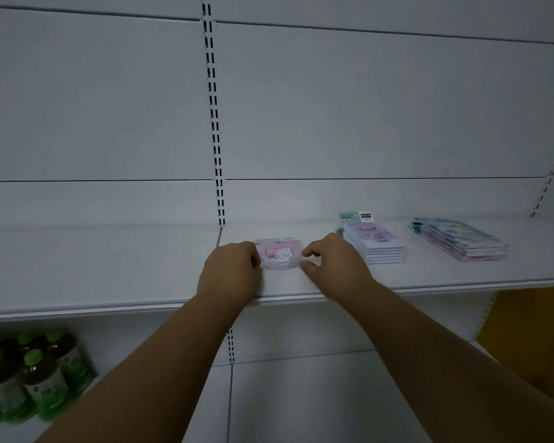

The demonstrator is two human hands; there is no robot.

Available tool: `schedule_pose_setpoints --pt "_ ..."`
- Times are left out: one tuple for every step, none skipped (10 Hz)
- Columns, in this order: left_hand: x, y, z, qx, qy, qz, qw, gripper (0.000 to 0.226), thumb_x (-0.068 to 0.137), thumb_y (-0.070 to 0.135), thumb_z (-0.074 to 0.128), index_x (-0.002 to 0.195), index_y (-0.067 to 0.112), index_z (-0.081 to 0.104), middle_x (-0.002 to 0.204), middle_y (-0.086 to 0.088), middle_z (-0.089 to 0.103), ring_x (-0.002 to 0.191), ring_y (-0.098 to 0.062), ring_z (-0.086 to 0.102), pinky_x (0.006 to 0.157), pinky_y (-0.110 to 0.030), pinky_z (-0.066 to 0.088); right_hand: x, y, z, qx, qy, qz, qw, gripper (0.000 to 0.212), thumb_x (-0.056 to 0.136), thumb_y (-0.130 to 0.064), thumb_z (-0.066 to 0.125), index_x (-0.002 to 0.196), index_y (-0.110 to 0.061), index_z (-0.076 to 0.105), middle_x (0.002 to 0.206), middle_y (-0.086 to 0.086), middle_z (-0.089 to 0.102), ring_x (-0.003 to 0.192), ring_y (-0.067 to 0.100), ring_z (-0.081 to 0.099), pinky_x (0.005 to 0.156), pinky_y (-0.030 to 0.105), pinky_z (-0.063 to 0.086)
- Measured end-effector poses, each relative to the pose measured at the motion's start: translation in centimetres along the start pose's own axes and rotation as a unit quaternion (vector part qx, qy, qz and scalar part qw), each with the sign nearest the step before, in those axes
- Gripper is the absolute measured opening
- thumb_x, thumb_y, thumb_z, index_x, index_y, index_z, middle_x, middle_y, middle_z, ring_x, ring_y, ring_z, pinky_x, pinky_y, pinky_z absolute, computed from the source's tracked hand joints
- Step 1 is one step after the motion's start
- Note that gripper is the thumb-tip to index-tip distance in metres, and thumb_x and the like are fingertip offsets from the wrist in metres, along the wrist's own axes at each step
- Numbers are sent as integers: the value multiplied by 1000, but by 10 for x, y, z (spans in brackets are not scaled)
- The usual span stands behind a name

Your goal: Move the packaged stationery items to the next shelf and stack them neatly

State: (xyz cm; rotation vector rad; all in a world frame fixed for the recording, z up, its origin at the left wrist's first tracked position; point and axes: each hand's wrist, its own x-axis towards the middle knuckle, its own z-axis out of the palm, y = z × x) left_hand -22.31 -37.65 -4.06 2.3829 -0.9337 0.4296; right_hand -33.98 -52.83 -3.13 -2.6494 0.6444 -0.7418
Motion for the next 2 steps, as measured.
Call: schedule_pose_setpoints --pt "-5 0 -6 17 48 39 998 14 82 30 65 93 22 64 89 1 63 84 -21 58 71 -31 47 -10 0 -11 2 48 1 999 29 86 -36 63 111 -22 66 115 4 55 90 18 59 81 28 44" --pt "-16 10 -11 26 75 84 993 20 82 36 66 95 21 63 90 0 62 84 -21 55 72 -32 47 -29 -1 -28 62 122 -1 991 26 85 -33 65 109 -21 66 115 2 55 91 16 60 83 27 47"
